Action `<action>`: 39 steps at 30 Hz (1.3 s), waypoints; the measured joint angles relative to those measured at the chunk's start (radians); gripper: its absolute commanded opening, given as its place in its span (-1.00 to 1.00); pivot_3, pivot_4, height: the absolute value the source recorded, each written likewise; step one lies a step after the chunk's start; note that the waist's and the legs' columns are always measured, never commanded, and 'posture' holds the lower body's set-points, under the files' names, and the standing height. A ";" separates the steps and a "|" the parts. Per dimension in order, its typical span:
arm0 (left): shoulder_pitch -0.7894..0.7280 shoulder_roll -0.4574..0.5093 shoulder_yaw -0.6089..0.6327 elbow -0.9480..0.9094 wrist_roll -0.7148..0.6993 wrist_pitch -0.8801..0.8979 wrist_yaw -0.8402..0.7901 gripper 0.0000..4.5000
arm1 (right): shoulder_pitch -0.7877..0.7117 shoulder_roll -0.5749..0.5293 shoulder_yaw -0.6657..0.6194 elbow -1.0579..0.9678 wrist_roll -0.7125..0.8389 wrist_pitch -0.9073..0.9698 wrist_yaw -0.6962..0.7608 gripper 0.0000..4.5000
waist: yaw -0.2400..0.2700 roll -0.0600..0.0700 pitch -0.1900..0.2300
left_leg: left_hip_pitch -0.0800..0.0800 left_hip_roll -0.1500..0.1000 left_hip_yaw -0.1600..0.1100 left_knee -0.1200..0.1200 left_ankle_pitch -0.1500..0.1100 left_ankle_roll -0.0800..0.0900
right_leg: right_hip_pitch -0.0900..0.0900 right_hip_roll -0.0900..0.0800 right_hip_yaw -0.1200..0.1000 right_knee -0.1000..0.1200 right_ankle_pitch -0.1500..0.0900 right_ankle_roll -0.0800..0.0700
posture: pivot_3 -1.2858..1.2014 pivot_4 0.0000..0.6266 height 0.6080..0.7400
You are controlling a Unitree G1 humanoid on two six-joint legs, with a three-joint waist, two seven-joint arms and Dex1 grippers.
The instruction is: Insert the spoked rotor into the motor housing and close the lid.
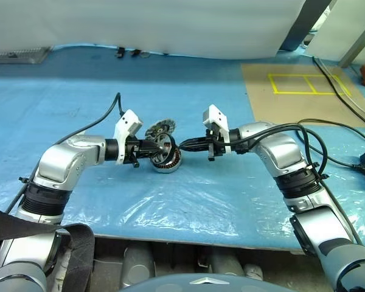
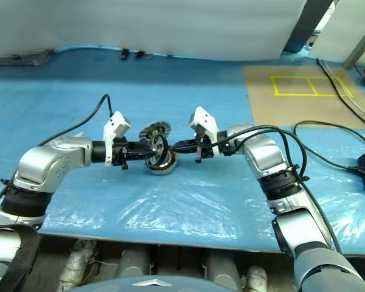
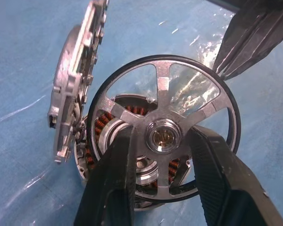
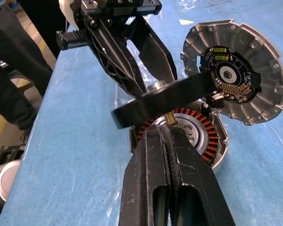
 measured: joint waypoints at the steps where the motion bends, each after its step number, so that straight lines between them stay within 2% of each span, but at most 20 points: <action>1: 0.000 -0.001 -0.007 0.008 0.006 -0.004 0.000 -0.41 | 0.000 0.000 0.000 0.000 0.000 0.000 0.000 -1.00 | 0.000 0.000 0.000 | 0.000 0.000 0.000 0.000 0.000 0.000 | 0.000 0.000 0.000 0.000 0.000 0.000 | 0.03 -0.52 1.00; 18: -0.051 0.008 -0.091 0.044 0.139 -0.060 -0.017 -0.41 | 0.000 0.024 0.000 0.001 -0.009 -0.014 -0.011 -1.00 | 0.001 0.001 0.000 | 0.000 0.000 0.000 0.001 0.000 0.000 | 0.000 -0.001 -0.001 0.001 0.000 0.000 | 0.03 -0.52 1.00; 20: -0.057 0.017 -0.107 0.052 0.164 -0.072 -0.020 -0.09 | -0.001 0.028 0.000 0.001 -0.009 -0.017 -0.011 -1.00 | 0.001 0.001 -0.001 | 0.000 0.000 0.000 0.001 0.000 0.000 | 0.000 -0.001 -0.001 0.001 0.000 0.000 | 0.03 -0.52 1.00; 22: -0.053 0.019 -0.129 0.061 0.185 -0.072 -0.020 0.13 | -0.003 0.029 0.000 0.001 -0.009 -0.021 -0.011 -1.00 | 0.000 0.001 0.000 | -0.001 0.000 0.000 0.001 0.000 0.000 | 0.000 -0.001 -0.001 0.001 0.000 0.000 | 0.03 -0.52 1.00; 27: -0.049 0.004 -0.136 0.070 0.190 -0.062 -0.022 0.93 | -0.008 0.035 0.000 0.013 -0.012 -0.023 -0.009 -1.00 | 0.001 0.001 0.000 | -0.002 0.000 0.000 0.001 0.000 0.000 | -0.001 -0.001 -0.002 0.000 0.000 0.000 | 0.03 -0.52 1.00; 28: -0.049 -0.009 -0.128 0.070 0.179 -0.058 -0.022 0.98 | -0.010 0.037 0.000 0.015 -0.013 -0.023 -0.009 -1.00 | 0.001 0.001 0.000 | -0.003 0.000 -0.001 0.001 0.000 0.000 | -0.001 -0.001 -0.002 0.000 0.000 0.000 | 0.03 -0.52 1.00; 31: -0.049 -0.048 -0.089 0.069 0.145 -0.046 -0.014 0.98 | -0.010 0.040 0.000 0.019 -0.013 -0.025 -0.008 -1.00 | 0.001 0.001 0.000 | -0.004 0.000 -0.001 0.001 0.000 0.000 | -0.001 -0.001 -0.003 0.000 0.000 0.000 | 0.03 -0.52 1.00; 32: -0.049 -0.065 -0.066 0.068 0.133 -0.045 -0.002 0.89 | -0.010 0.040 0.000 0.020 -0.013 -0.025 -0.008 -1.00 | 0.001 0.001 0.000 | -0.004 0.000 -0.001 0.001 0.000 0.000 | -0.001 -0.001 -0.003 0.000 0.000 0.000 | 0.03 -0.52 1.00; 34: -0.048 -0.093 -0.019 0.060 0.114 -0.045 0.028 0.69 | -0.010 0.041 0.001 0.020 -0.014 -0.025 -0.008 -1.00 | 0.000 0.001 0.000 | -0.004 0.000 -0.001 0.001 0.000 0.000 | -0.001 -0.001 -0.003 0.000 0.000 0.000 | 0.03 -0.52 1.00; 36: -0.032 -0.109 0.034 0.030 0.087 -0.045 0.055 0.39 | -0.010 0.044 0.001 0.020 -0.014 -0.026 -0.010 -1.00 | -0.002 0.001 0.000 | -0.005 0.000 -0.001 0.001 0.000 0.000 | -0.001 0.000 -0.003 0.000 0.000 0.000 | 0.03 -0.52 1.00; 39: 0.068 -0.126 0.112 -0.063 0.045 -0.029 0.107 -0.10 | -0.010 0.047 0.000 0.020 -0.014 -0.027 -0.019 -1.00 | -0.005 0.001 0.000 | -0.005 0.000 -0.001 0.000 0.000 0.000 | -0.001 0.000 -0.003 -0.002 0.000 0.000 | 0.03 -0.52 1.00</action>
